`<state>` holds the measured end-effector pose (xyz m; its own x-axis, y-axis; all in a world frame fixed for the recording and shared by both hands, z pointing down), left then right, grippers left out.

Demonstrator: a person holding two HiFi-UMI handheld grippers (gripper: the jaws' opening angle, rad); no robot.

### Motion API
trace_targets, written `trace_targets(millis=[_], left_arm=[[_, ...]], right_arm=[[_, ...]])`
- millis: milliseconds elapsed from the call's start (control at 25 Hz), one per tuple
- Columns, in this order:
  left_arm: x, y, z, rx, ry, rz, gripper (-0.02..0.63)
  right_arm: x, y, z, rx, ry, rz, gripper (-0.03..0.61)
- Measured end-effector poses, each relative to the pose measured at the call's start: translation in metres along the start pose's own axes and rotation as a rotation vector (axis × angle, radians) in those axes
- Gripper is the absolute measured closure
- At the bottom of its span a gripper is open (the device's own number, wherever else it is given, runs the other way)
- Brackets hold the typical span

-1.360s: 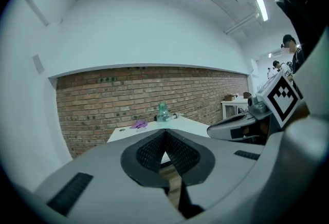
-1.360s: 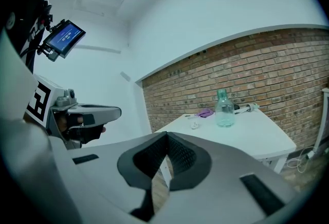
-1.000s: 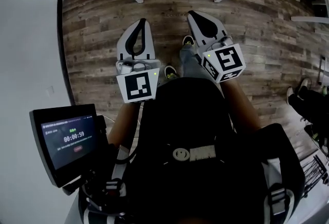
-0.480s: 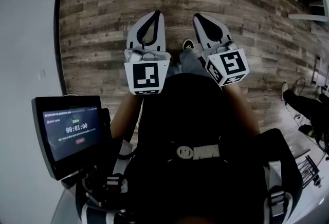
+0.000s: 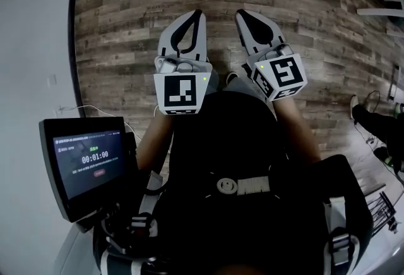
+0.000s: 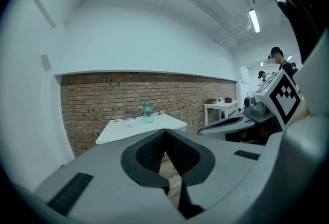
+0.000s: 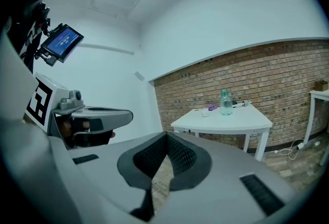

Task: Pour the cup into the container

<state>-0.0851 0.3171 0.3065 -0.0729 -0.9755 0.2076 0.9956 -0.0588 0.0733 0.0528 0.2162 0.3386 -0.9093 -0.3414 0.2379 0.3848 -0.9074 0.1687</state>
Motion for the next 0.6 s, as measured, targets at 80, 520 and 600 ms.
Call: trace_targets(millis=[80, 520, 600], left_arm=[[-0.009, 0.029, -0.002, 0.009, -0.003, -0.007, 0.611], [-0.057, 0.131, 0.0, 0.012, -0.021, -0.011, 0.611], [-0.065, 0.14, 0.0, 0.02, -0.025, -0.007, 0.611]], right_arm=[[-0.028, 0.005, 0.005, 0.01, 0.013, 0.001, 0.583], [-0.131, 0.002, 0.04, 0.022, 0.03, 0.001, 0.583], [-0.141, -0.004, 0.041, 0.024, 0.035, -0.004, 0.583]])
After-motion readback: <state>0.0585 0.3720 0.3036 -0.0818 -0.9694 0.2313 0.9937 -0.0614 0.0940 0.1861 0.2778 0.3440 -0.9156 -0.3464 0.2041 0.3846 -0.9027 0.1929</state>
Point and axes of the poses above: the fingertips, and each gripper's own axes: x forward along the fingers, y to its right, z out of its underside, the point moved 9 cm from there along -x, backward along the fingers
